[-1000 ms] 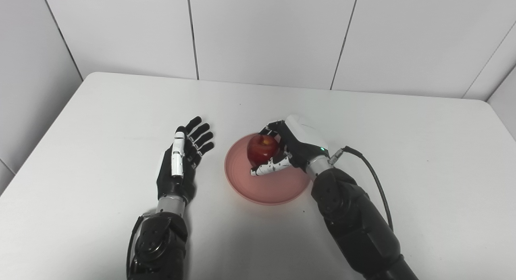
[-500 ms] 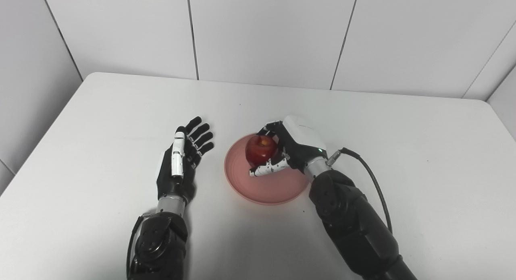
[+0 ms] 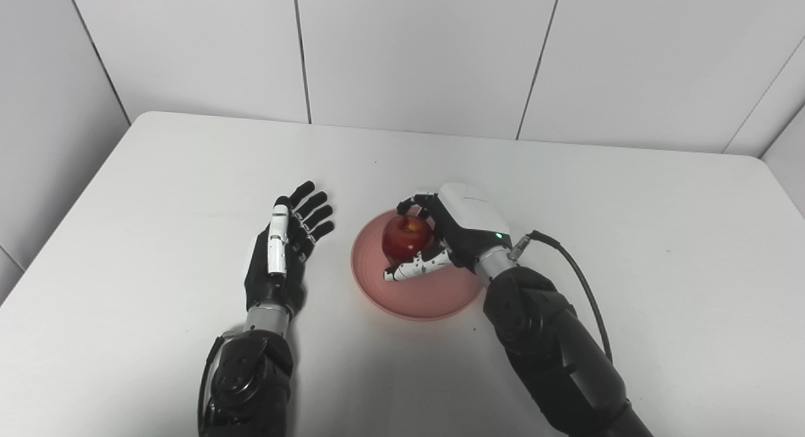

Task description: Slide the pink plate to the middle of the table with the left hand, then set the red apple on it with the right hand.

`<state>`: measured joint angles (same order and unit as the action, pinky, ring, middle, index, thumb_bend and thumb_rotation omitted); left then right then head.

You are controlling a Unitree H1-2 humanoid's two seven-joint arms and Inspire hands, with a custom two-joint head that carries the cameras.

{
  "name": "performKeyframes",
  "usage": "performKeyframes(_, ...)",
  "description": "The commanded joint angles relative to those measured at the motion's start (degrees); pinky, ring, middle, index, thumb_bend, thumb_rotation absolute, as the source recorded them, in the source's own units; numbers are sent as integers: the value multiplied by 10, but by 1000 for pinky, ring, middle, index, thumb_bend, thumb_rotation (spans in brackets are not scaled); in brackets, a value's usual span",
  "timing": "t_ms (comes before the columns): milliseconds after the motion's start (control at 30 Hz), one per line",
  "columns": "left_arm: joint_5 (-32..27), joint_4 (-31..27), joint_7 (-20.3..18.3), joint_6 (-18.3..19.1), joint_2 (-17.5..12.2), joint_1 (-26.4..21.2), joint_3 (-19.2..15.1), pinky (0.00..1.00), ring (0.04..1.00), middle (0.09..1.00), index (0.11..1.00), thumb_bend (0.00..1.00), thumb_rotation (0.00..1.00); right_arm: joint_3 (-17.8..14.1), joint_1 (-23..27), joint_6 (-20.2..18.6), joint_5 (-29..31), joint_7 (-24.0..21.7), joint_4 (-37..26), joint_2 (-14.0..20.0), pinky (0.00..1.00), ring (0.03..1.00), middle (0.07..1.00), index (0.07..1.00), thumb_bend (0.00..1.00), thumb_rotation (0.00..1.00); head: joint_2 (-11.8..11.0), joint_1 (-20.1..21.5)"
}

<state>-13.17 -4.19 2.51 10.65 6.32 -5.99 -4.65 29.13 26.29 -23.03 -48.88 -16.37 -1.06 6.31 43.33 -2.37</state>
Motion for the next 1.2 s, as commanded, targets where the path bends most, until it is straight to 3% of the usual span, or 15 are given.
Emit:
performKeyframes(0, -3, -13, -2, -3, 1, -11, -1, 790, 803, 806, 789, 390, 1000, -2, 16, -4, -12, -2, -24, 1, 503, 685, 806, 823, 977, 447, 1, 1)
performKeyframes(67, -3, -12, -3, -5, -1, -11, 0, 790, 803, 807, 791, 392, 1000, -5, 16, -2, -14, -8, -28, 2, 522, 709, 840, 848, 999, 463, 1, 2)
performKeyframes(500, -6, -13, -2, -3, 1, -10, -3, 791, 800, 803, 786, 387, 1000, -23, 6, 5, -15, -33, -70, 11, 531, 722, 847, 857, 1000, 469, -1, 6)
performKeyframes(733, -3, -9, -5, -7, 0, -9, -1, 795, 805, 807, 791, 388, 1000, -67, -9, 43, 32, -12, -121, 29, 451, 638, 862, 893, 1000, 480, -3, 10)
performKeyframes(1033, -3, -12, -4, -6, 0, -9, -1, 791, 803, 808, 792, 383, 1000, -122, -34, 17, 43, -36, -217, 67, 463, 653, 867, 885, 1000, 476, -4, 13)
performKeyframes(1167, -3, -11, -3, -6, 0, -9, -2, 789, 803, 807, 791, 381, 1000, -167, -58, 4, 91, -53, -257, 80, 417, 599, 851, 878, 1000, 449, -5, 14)
